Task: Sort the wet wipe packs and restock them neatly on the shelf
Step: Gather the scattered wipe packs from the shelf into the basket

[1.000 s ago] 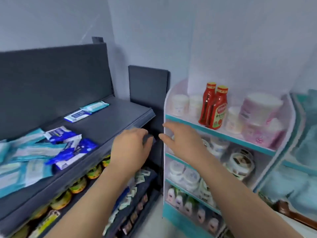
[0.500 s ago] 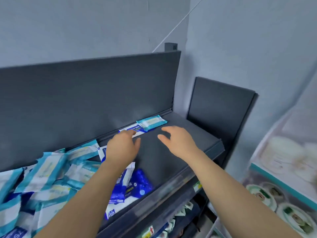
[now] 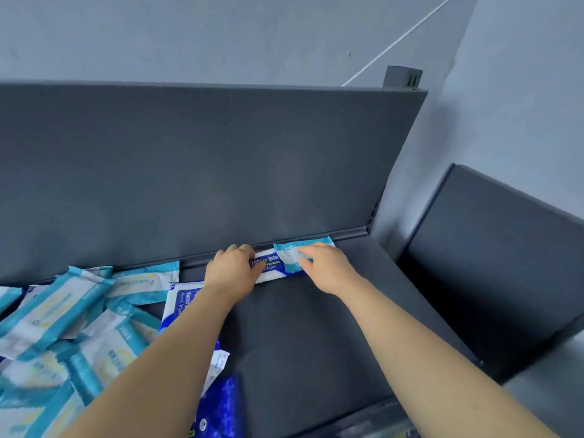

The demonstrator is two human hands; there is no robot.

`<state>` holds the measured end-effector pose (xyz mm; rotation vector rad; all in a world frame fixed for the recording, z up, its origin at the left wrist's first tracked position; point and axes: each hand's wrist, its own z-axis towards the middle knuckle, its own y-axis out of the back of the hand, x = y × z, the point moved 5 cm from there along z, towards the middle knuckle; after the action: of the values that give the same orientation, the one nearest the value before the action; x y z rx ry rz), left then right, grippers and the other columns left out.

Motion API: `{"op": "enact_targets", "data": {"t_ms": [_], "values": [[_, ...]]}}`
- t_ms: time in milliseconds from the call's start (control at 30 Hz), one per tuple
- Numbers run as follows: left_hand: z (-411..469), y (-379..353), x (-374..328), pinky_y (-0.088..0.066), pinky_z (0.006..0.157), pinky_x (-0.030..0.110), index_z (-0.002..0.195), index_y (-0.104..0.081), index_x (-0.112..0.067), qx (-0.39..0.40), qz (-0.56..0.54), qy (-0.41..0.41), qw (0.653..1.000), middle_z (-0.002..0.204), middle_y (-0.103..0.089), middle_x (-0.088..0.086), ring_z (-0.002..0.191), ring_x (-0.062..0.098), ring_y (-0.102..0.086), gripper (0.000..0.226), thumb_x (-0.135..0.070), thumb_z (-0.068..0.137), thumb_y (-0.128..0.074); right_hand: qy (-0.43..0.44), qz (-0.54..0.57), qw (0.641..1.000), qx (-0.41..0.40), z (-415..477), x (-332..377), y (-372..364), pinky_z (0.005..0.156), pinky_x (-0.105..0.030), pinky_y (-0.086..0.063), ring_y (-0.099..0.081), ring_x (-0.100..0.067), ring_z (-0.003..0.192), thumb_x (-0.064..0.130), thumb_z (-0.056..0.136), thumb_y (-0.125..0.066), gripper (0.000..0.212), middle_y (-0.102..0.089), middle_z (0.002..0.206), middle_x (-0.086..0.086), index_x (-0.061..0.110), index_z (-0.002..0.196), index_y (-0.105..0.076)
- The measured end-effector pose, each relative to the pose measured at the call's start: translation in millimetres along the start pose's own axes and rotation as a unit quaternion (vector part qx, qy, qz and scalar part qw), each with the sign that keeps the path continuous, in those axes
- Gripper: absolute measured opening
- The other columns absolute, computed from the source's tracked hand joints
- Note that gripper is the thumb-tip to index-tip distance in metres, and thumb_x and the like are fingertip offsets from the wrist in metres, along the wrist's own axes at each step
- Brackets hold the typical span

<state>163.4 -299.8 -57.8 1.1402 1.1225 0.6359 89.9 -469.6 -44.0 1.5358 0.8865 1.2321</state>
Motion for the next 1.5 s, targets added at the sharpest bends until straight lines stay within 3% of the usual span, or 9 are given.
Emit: {"op": "enact_targets", "data": {"t_ms": [133,233,433,633,733,1033,1167,1233,1500], "values": [[1,0,1,-0.036,0.102,0.039,0.135,-0.045,-0.026,0.046,0.044,0.034,0.997,0.132,-0.049,0.003,0.125,0.027,-0.041,0.064,-0.063,0.083,-0.055,0.005,0.006,1.0,0.01,14,-8,-2,0.104,-0.036,-0.033,-0.04,-0.025,0.128,0.037,0.093,-0.053,0.053,-0.041,0.138,-0.005,0.024,0.142,-0.041],[-1,0,0,-0.033,0.102,0.038,0.117,-0.057,-0.029,0.07,0.047,0.045,0.995,0.128,-0.044,0.002,0.123,0.024,-0.04,0.049,-0.063,0.082,-0.056,-0.003,-0.044,0.998,0.054,21,-10,-5,0.106,-0.04,-0.027,-0.026,-0.029,0.135,0.048,0.092,-0.049,0.06,-0.025,0.152,-0.004,0.025,0.146,-0.034],[-6,-1,-3,-0.038,0.06,0.028,0.084,-0.048,-0.02,0.074,-0.108,0.036,0.991,0.088,-0.06,-0.001,0.076,0.017,-0.054,0.031,-0.042,0.081,-0.071,-0.035,-0.042,0.997,0.059,14,-19,-6,0.101,-0.038,-0.028,-0.033,-0.028,0.124,0.065,0.083,-0.05,0.063,-0.042,0.133,-0.006,0.023,0.13,-0.045],[-26,41,0,-0.034,0.052,0.022,0.087,-0.052,-0.018,-0.025,-0.153,0.011,0.988,0.079,-0.056,-0.005,0.065,0.009,-0.051,0.029,-0.035,0.08,-0.074,-0.031,0.161,0.984,0.072,-11,-3,-5,0.07,-0.031,-0.042,-0.055,-0.017,0.087,0.054,0.082,-0.061,0.037,-0.052,0.101,0.001,0.021,0.085,-0.046],[-48,76,20,-0.037,0.051,0.021,0.093,-0.064,-0.017,-0.061,-0.157,0.023,0.985,0.076,-0.062,-0.005,0.065,0.011,-0.056,0.021,-0.034,0.083,-0.071,-0.012,0.285,0.956,0.066,-25,29,7,0.054,-0.024,-0.039,-0.055,-0.006,0.066,0.045,0.086,-0.063,0.025,-0.057,0.08,0.007,0.023,0.083,-0.05],[-130,96,137,-0.038,0.053,0.027,0.077,-0.057,-0.015,-0.041,-0.167,0.196,0.965,0.069,-0.061,0.002,0.062,0.019,-0.057,0.021,-0.03,0.088,-0.065,-0.095,0.402,0.902,0.126,-26,119,-47,0.088,-0.047,-0.055,-0.07,-0.027,0.091,0.028,0.087,-0.065,0.027,-0.072,0.102,-0.01,0.007,0.105,-0.065],[-148,87,162,-0.044,0.079,0.033,0.104,-0.054,-0.016,0.041,-0.055,0.244,0.967,0.116,-0.048,0.009,0.107,0.03,-0.052,0.052,-0.059,0.077,-0.066,-0.111,0.337,0.925,0.134,-32,149,-60,0.066,-0.03,-0.054,-0.066,-0.022,0.082,0.023,0.074,-0.073,0.039,-0.067,0.1,-0.01,0.006,0.106,-0.058],[-149,86,165,-0.048,0.087,0.037,0.115,-0.052,-0.017,0.05,-0.052,0.239,0.968,0.123,-0.047,0.009,0.108,0.03,-0.052,0.065,-0.063,0.073,-0.067,-0.118,0.295,0.94,0.128,-36,159,-58,0.057,-0.025,-0.046,-0.062,-0.021,0.08,0.021,0.074,-0.075,0.041,-0.062,0.1,-0.01,0.006,0.104,-0.052],[-155,90,156,-0.035,0.049,0.018,0.122,-0.045,-0.016,-0.003,-0.219,0.2,0.955,0.107,-0.055,-0.002,0.073,0.007,-0.052,0.067,-0.039,0.071,-0.082,-0.164,0.295,0.931,0.141,-48,167,-57,0.062,-0.026,-0.048,-0.064,-0.019,0.079,0.02,0.078,-0.076,0.026,-0.067,0.098,-0.009,0.009,0.088,-0.054]]}}
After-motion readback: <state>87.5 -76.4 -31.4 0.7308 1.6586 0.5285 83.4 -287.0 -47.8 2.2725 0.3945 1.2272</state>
